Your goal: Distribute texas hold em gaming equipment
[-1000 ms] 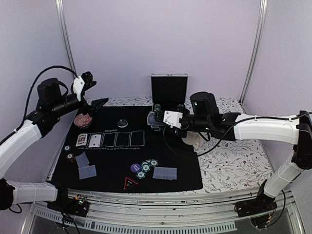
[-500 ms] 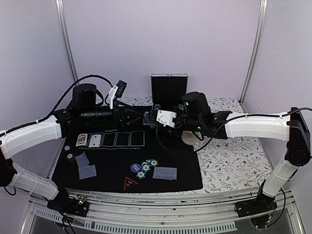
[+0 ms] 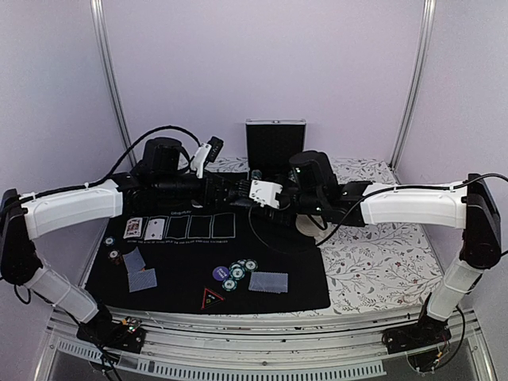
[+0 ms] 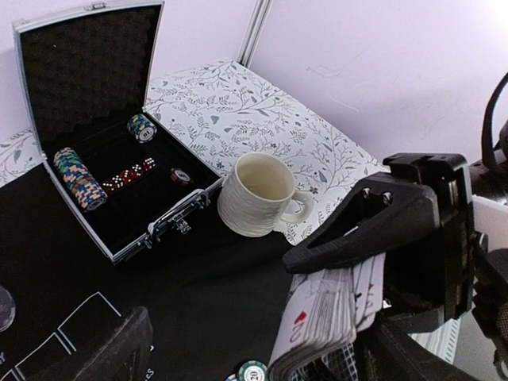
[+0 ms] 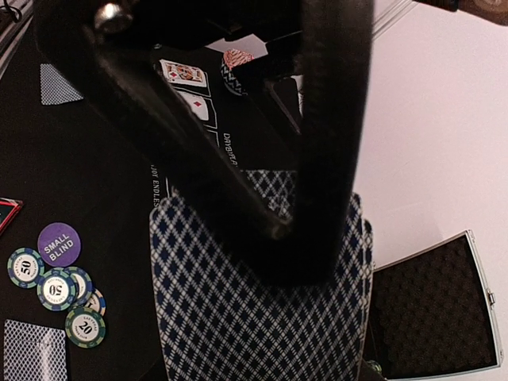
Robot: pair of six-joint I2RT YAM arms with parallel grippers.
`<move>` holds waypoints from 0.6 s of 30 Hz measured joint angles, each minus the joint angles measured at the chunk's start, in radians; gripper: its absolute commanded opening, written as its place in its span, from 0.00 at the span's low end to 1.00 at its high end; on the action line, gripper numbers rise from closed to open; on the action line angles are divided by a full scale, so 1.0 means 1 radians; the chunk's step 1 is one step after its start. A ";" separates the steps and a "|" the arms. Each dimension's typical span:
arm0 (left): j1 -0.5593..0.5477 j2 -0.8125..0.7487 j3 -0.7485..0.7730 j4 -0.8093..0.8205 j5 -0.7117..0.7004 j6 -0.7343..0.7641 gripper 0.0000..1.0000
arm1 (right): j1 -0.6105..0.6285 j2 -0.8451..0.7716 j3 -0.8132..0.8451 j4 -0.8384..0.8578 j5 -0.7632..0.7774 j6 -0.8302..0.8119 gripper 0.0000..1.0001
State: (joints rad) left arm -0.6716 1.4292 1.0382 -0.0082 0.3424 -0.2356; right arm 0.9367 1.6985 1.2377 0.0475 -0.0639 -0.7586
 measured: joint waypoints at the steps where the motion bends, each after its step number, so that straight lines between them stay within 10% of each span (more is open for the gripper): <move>1: 0.000 0.011 0.009 -0.002 0.002 -0.003 0.88 | 0.000 0.003 0.001 -0.001 0.000 0.000 0.42; 18: -0.011 0.045 0.089 -0.148 -0.020 0.059 0.58 | 0.002 0.007 0.011 -0.018 0.011 0.003 0.42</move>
State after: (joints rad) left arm -0.6827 1.4738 1.1275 -0.1566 0.3222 -0.1768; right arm 0.9386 1.7054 1.2484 0.0292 -0.0532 -0.7555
